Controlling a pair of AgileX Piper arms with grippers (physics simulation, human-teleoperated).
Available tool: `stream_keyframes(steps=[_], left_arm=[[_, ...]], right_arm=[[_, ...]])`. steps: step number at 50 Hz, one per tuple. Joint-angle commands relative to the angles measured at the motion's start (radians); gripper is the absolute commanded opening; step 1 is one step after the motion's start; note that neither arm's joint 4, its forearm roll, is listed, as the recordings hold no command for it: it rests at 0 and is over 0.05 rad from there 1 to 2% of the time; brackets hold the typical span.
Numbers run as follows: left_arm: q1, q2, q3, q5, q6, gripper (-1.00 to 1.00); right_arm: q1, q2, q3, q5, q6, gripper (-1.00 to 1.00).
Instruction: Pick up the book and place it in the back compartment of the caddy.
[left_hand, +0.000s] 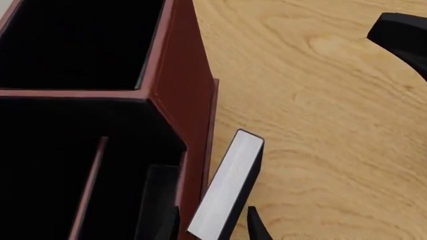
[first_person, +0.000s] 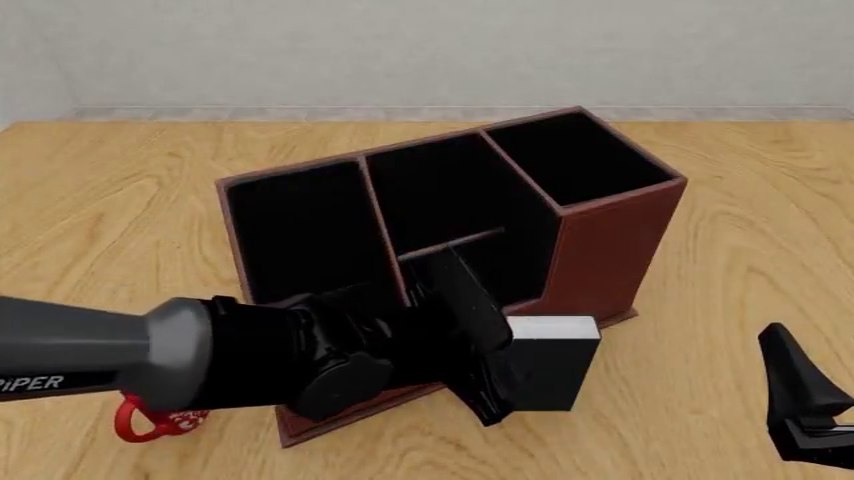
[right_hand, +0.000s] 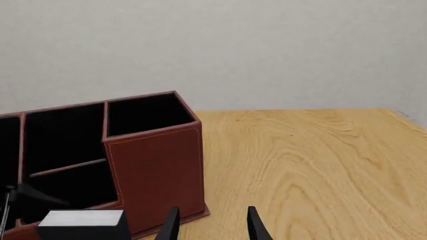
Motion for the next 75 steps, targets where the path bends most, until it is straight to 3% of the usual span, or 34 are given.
stream_keyframes(steps=[1, 9, 10, 41, 58, 68, 75], left_arm=[[0.005, 0.026, -0.009, 0.009, -0.004, 1.0], [-0.004, 0.006, -0.004, 0.013, -0.01, 1.0], [-0.009, -0.013, -0.001, 0.016, -0.008, -1.0], [-0.061, -0.181, 0.038, 0.014, 0.051, -1.0], [-0.06, -0.283, 0.05, 0.031, 0.033, -1.0], [-0.084, -0.475, 0.023, 0.104, -0.034, -1.0], [-0.06, -0.512, 0.037, 0.11, -0.071, -1.0]], right_arm=[[0.0, 0.005, 0.001, -0.006, 0.0, 1.0], [0.0, 0.006, 0.001, -0.007, 0.0, 1.0], [0.0, 0.007, 0.001, -0.008, 0.0, 1.0], [0.0, 0.004, 0.001, -0.005, 0.0, 1.0], [0.0, 0.002, 0.0, -0.003, 0.0, 1.0], [0.0, -0.002, -0.001, 0.003, 0.0, 1.0], [0.0, -0.004, -0.003, 0.007, 0.0, 1.0]])
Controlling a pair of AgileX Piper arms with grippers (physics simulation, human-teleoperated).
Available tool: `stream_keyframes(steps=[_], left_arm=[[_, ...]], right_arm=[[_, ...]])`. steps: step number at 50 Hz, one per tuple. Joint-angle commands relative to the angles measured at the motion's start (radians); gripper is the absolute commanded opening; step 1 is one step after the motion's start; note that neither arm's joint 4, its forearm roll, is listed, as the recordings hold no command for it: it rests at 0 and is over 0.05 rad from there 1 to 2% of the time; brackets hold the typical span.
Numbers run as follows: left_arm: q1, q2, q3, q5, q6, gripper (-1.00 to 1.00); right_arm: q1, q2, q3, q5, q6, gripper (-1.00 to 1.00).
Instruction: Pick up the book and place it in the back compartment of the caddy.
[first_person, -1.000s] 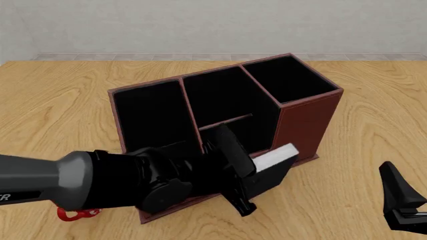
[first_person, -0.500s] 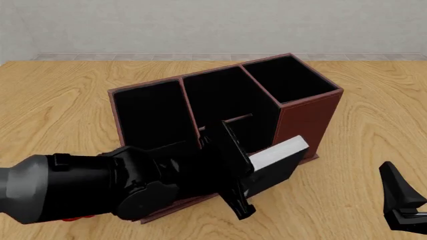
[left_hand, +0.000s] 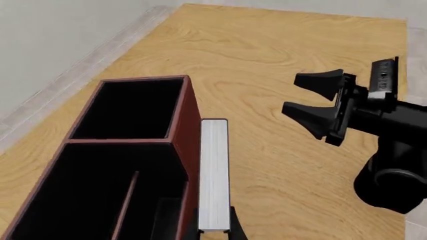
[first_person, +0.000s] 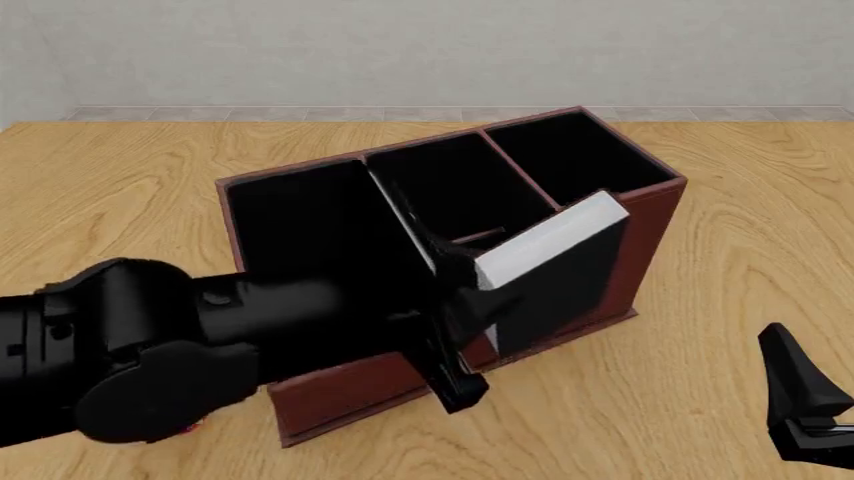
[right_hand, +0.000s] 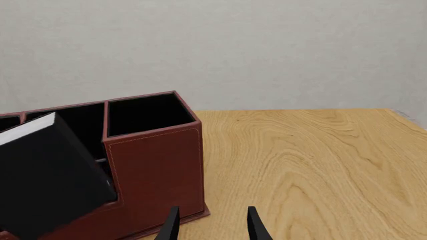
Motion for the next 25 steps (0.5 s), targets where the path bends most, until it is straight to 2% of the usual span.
stream_keyframes(steps=[1, 7, 12, 14, 16, 20, 21, 22, 25], left_arm=[[0.006, -0.125, -0.002, 0.027, -0.039, -1.0], [0.027, -0.179, -0.001, 0.068, -0.107, -1.0], [0.059, -0.202, -0.017, 0.103, -0.099, -1.0], [0.06, -0.241, -0.024, 0.129, -0.127, -1.0], [0.055, -0.227, -0.031, 0.183, -0.087, -1.0], [0.061, -0.211, -0.04, 0.22, -0.095, -1.0], [0.088, -0.199, -0.053, 0.233, -0.095, -1.0], [0.085, -0.198, -0.052, 0.245, -0.068, -1.0], [0.074, -0.197, -0.043, 0.275, -0.081, -1.0]], right_arm=[[0.0, -0.002, -0.003, 0.005, 0.0, 1.0], [0.0, -0.005, -0.005, 0.01, 0.0, 1.0], [0.0, -0.004, -0.006, 0.01, 0.0, 1.0], [0.0, -0.007, -0.006, 0.013, 0.0, 1.0], [0.0, -0.004, -0.004, 0.007, 0.0, 1.0], [0.0, -0.003, -0.005, 0.008, 0.0, 1.0], [0.0, -0.003, -0.005, 0.008, 0.0, 1.0], [0.0, -0.004, -0.005, 0.008, 0.0, 1.0], [0.0, -0.003, -0.005, 0.008, 0.0, 1.0]])
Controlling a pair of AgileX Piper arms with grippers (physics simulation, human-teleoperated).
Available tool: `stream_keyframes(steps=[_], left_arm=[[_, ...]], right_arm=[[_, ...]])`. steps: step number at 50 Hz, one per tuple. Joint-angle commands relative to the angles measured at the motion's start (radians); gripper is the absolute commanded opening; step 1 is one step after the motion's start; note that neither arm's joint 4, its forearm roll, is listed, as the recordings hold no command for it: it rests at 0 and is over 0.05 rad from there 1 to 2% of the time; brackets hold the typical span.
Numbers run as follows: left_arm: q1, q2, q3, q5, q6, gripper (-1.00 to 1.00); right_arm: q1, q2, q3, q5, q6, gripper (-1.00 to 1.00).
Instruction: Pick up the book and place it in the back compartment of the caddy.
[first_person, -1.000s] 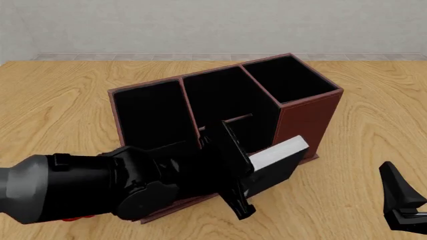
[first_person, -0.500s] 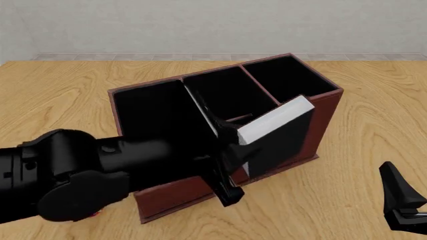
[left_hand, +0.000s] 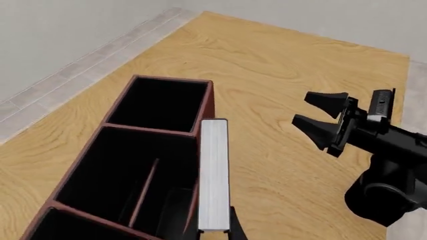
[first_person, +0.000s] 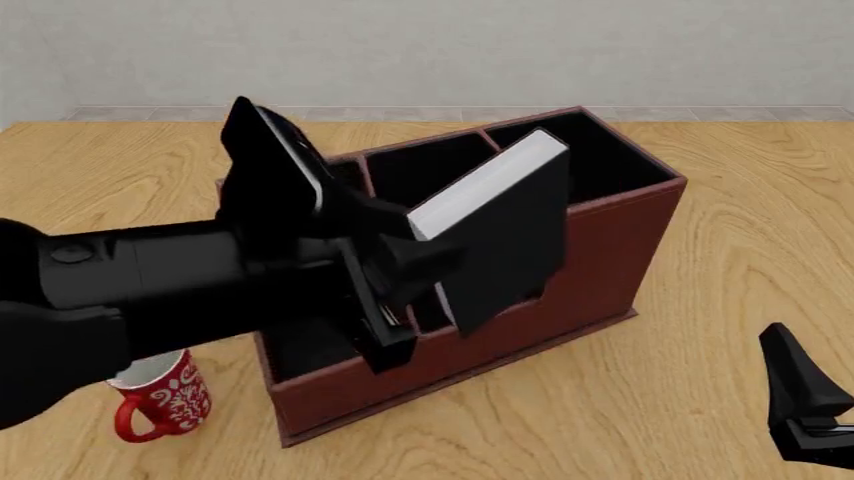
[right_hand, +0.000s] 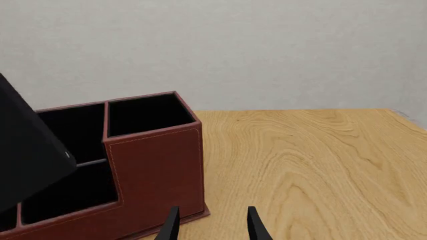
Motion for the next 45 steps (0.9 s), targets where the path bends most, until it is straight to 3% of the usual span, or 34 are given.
stream_keyframes(steps=[1, 6, 12, 16, 25, 32, 33, 38, 40, 42, 45], left_arm=[[0.007, -0.027, -0.024, 0.118, -0.005, -1.0], [-0.005, -0.027, -0.03, 0.151, 0.018, -1.0], [-0.025, -0.025, 0.007, 0.141, -0.01, -1.0], [-0.009, -0.033, 0.026, 0.112, 0.059, -1.0], [0.005, -0.022, 0.04, 0.079, 0.026, -1.0], [0.038, 0.018, 0.045, 0.046, 0.079, -1.0], [0.063, 0.022, 0.05, 0.015, 0.132, -1.0], [0.094, 0.017, 0.067, -0.047, 0.182, -1.0], [0.133, 0.031, 0.075, -0.096, 0.24, -1.0], [0.118, 0.011, 0.081, -0.104, 0.196, -1.0], [0.125, 0.03, 0.083, -0.116, 0.197, -1.0]], right_arm=[[0.0, 0.0, 0.0, 0.0, 0.0, 1.0], [0.0, 0.0, 0.0, 0.0, 0.0, 1.0], [0.0, 0.0, 0.0, 0.0, 0.0, 1.0], [0.0, 0.0, 0.0, 0.0, 0.0, 1.0], [0.0, 0.0, 0.0, 0.0, 0.0, 1.0], [0.0, 0.0, 0.0, 0.0, 0.0, 1.0], [0.0, 0.0, 0.0, 0.0, 0.0, 1.0], [0.0, 0.0, 0.0, 0.0, 0.0, 1.0], [0.0, 0.0, 0.0, 0.0, 0.0, 1.0], [0.0, 0.0, 0.0, 0.0, 0.0, 1.0], [0.0, 0.0, 0.0, 0.0, 0.0, 1.0]])
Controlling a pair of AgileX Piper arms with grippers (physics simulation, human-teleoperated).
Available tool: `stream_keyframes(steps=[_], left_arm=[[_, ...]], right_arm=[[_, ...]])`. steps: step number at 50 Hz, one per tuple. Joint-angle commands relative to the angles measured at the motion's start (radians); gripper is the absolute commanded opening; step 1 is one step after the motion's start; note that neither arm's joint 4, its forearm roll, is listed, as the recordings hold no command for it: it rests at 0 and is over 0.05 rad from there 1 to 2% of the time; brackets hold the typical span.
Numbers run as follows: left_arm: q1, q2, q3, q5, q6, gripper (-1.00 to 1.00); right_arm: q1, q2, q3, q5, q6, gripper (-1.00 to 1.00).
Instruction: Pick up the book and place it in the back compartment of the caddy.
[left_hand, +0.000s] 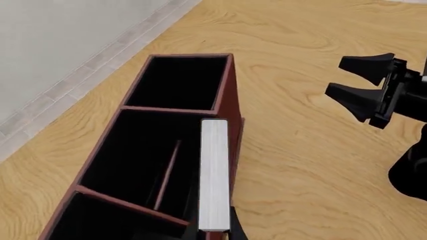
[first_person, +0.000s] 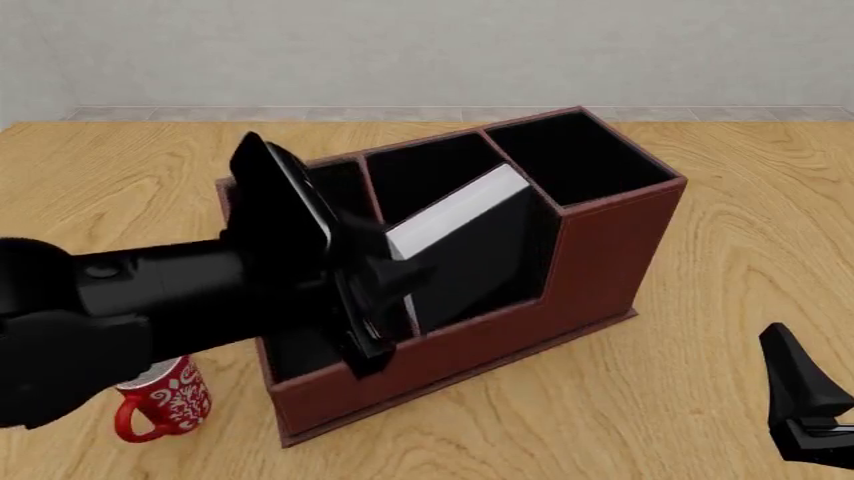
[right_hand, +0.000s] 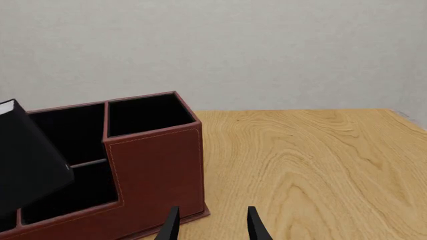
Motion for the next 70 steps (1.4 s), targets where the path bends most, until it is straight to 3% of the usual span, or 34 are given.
stream_keyframes(steps=[1, 31, 45, 70], left_arm=[[0.05, 0.022, 0.004, -0.091, 0.069, -1.0], [0.064, 0.182, -0.079, -0.153, -0.023, -1.0], [0.094, 0.306, -0.09, -0.172, 0.008, -1.0], [0.107, 0.381, -0.083, -0.23, 0.005, -1.0]], right_arm=[[0.0, -0.001, 0.0, 0.0, 0.0, 1.0], [0.0, 0.0, 0.0, 0.0, 0.0, 1.0], [0.0, 0.0, 0.0, 0.0, 0.0, 1.0], [0.0, 0.0, 0.0, 0.0, 0.0, 1.0]])
